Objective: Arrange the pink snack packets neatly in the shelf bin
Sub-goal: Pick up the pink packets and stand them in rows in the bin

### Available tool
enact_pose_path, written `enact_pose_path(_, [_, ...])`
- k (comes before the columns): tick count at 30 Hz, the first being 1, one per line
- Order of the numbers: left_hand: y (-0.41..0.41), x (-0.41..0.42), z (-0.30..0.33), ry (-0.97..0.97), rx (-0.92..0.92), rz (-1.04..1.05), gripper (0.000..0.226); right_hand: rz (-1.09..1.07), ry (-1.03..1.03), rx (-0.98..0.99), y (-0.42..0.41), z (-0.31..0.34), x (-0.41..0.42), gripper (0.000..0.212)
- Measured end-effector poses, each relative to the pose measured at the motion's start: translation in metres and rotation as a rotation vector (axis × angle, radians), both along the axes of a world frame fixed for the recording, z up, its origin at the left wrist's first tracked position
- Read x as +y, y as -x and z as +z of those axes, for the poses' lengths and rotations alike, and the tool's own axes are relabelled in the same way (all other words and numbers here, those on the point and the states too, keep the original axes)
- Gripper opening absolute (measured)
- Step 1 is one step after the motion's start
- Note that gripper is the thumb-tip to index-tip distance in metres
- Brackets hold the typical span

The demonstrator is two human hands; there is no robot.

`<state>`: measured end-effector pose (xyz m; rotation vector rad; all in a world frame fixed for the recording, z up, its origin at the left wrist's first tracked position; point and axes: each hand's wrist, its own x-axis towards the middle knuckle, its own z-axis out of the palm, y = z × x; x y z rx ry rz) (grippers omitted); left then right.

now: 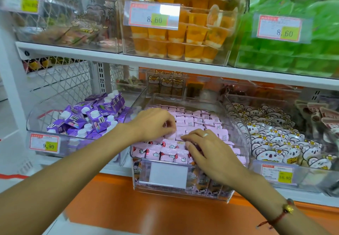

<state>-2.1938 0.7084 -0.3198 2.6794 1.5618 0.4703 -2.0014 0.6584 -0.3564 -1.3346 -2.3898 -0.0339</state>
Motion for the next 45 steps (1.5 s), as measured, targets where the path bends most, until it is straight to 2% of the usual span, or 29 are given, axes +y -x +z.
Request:
enact_pose_path(3, [-0.001, -0.007, 0.001, -0.109, -0.171, 0.058, 0.013, -0.011, 0.026, 0.022, 0.0, 0.002, 0.0, 0.034])
enact_pose_path(8, [-0.001, -0.025, 0.011, -0.218, -0.788, 0.098, 0.013, -0.012, 0.013, 0.025, 0.001, 0.002, 0.001, 0.031])
enact_pose_path(12, [0.004, -0.046, 0.006, -0.252, -1.185, 0.198, 0.011, -0.002, 0.039, 0.049, 0.0, 0.003, 0.0, 0.033])
enact_pose_path(14, [0.007, -0.055, 0.0, -0.247, -1.362, 0.248, 0.01, -0.008, 0.011, 0.157, 0.002, 0.007, -0.003, 0.034])
enact_pose_path(17, [0.008, -0.062, -0.003, -0.192, -1.5, 0.293, 0.011, 0.017, -0.108, 0.411, 0.015, 0.019, -0.014, 0.039])
enact_pose_path(19, [0.005, -0.064, -0.003, -0.143, -1.54, 0.332, 0.015, 0.112, -0.13, 0.52, 0.028, 0.027, -0.024, 0.049])
enact_pose_path(21, [0.001, -0.065, -0.004, -0.068, -1.589, 0.336, 0.022, 0.192, -0.145, 0.501, 0.039, 0.031, -0.03, 0.054])
enact_pose_path(23, [-0.003, -0.066, -0.004, 0.066, -1.638, 0.315, 0.022, 0.202, -0.223, 0.405, 0.043, 0.032, -0.03, 0.049])
enact_pose_path(25, [-0.002, -0.068, -0.004, 0.216, -1.641, 0.289, 0.018, 0.186, -0.215, 0.454, 0.041, 0.036, -0.029, 0.04])
enact_pose_path(27, [0.003, -0.067, -0.003, 0.317, -1.589, 0.258, 0.016, 0.196, 0.041, 0.742, 0.036, 0.041, -0.027, 0.033])
enact_pose_path(29, [0.009, -0.065, -0.003, 0.328, -1.486, 0.221, 0.017, 0.162, 0.436, 1.072, 0.031, 0.044, -0.024, 0.03])
enact_pose_path(30, [0.011, -0.066, -0.002, 0.312, -1.416, 0.189, 0.018, 0.13, 0.573, 1.167, 0.029, 0.043, -0.021, 0.032])
enact_pose_path(32, [0.012, -0.068, 0.0, 0.312, -1.328, 0.076, 0.021, 0.101, 0.729, 1.293, 0.026, 0.041, -0.017, 0.034])
enact_pose_path(36, [0.013, -0.075, 0.0, 0.319, -1.182, -0.126, 0.04, 0.127, 0.883, 1.45, 0.021, 0.039, -0.014, 0.022])
enact_pose_path(39, [0.017, -0.072, 0.004, 0.157, -1.137, -0.1, 0.039, 0.142, 0.904, 1.449, 0.019, 0.036, -0.01, 0.028])
enact_pose_path(41, [0.023, -0.065, 0.006, 0.045, -1.202, -0.047, 0.037, 0.051, 0.728, 1.343, 0.018, 0.03, -0.005, 0.036])
enact_pose_path(44, [0.027, -0.056, 0.004, -0.081, -1.143, 0.019, 0.036, -0.092, 0.211, 0.794, 0.013, 0.016, -0.002, 0.021])
enact_pose_path(45, [0.028, -0.054, 0.003, -0.099, -1.102, 0.035, 0.036, -0.072, 0.154, 0.636, 0.011, 0.011, 0.0, 0.022])
